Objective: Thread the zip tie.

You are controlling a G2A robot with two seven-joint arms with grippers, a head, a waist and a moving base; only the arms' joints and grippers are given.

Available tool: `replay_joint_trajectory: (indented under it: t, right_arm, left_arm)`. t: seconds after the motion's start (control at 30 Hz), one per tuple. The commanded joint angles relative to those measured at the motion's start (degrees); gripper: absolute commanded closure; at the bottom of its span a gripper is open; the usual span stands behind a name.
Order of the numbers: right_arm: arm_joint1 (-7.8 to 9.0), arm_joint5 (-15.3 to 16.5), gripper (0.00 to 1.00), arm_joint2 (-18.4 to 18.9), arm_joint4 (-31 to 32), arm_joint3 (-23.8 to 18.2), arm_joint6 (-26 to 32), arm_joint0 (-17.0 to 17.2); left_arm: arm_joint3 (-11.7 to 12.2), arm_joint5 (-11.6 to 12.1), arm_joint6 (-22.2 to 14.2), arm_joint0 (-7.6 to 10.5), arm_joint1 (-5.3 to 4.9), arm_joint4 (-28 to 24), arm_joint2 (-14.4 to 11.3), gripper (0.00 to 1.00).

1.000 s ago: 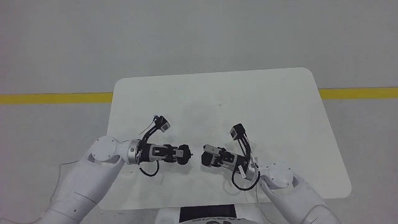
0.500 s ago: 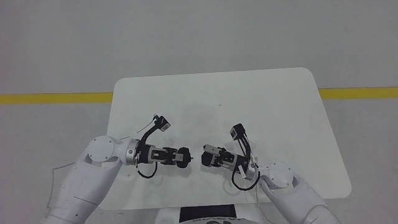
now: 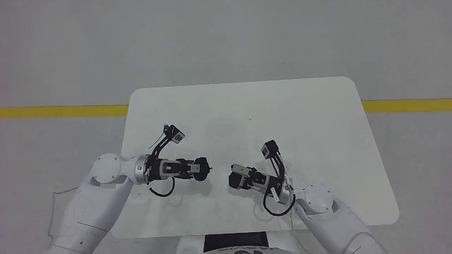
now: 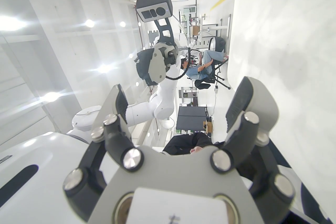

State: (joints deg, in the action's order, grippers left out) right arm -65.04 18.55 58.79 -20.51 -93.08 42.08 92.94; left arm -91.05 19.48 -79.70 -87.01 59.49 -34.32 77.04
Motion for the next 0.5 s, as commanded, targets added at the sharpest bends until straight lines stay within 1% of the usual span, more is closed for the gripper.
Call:
replay_joint_trajectory:
  t: [0.0, 0.3, 0.37, 0.4, 0.47]
  right_arm:
    - [0.0, 0.0, 0.0, 0.0, 0.0, 0.0, 0.0, 0.0]
    - [0.0, 0.0, 0.0, 0.0, 0.0, 0.0, 0.0, 0.0]
    - [0.12, -0.52, 0.0, 0.54, 2.48, -0.53, -1.7, -0.19]
    - [0.33, -1.2, 0.0, 1.18, 5.28, -1.62, -2.96, 0.05]
    - [0.72, -2.54, 0.0, 2.36, 8.86, -3.72, -4.43, 0.88]
  left_arm:
    - [-0.18, 0.0, 0.05, -0.18, 0.12, -1.32, 0.05, 1.0]
    - [-0.18, 0.0, 0.05, -0.18, 0.12, -1.32, 0.05, 1.0]
    - [-0.18, 0.0, 0.05, -0.18, 0.12, -1.32, 0.05, 1.0]
    - [-0.18, 0.0, 0.05, -0.18, 0.12, -1.32, 0.05, 1.0]
    - [-0.18, 0.0, 0.05, -0.18, 0.12, -1.32, 0.05, 1.0]
